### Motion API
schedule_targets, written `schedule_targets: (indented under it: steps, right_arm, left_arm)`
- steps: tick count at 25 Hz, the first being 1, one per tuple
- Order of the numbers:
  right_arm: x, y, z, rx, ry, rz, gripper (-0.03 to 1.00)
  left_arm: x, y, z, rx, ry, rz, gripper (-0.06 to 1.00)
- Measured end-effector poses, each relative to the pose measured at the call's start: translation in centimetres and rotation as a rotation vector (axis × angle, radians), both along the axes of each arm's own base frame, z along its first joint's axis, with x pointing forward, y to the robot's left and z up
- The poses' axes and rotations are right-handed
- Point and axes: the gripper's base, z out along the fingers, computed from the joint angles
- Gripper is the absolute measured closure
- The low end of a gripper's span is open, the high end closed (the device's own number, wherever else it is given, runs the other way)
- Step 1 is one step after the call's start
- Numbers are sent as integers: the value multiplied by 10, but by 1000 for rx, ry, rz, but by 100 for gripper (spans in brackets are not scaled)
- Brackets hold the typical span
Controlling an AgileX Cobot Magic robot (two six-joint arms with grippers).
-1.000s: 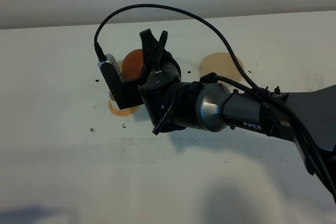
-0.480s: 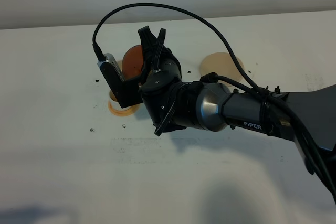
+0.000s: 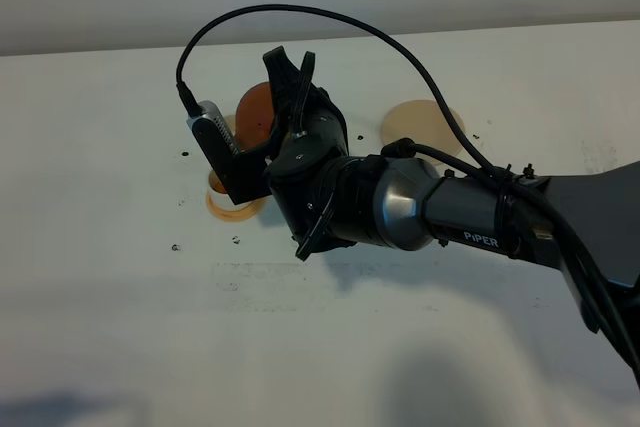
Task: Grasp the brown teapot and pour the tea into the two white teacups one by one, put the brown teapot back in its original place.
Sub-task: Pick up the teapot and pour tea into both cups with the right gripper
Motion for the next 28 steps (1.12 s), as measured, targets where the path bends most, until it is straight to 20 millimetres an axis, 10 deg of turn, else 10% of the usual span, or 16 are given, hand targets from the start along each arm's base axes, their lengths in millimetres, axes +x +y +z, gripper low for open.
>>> schedule_targets:
  steps: [28]
  right_arm:
    - [2, 0, 3, -74, -42, 35, 87]
  left_arm:
    - [0, 0, 0, 0, 0, 0, 64]
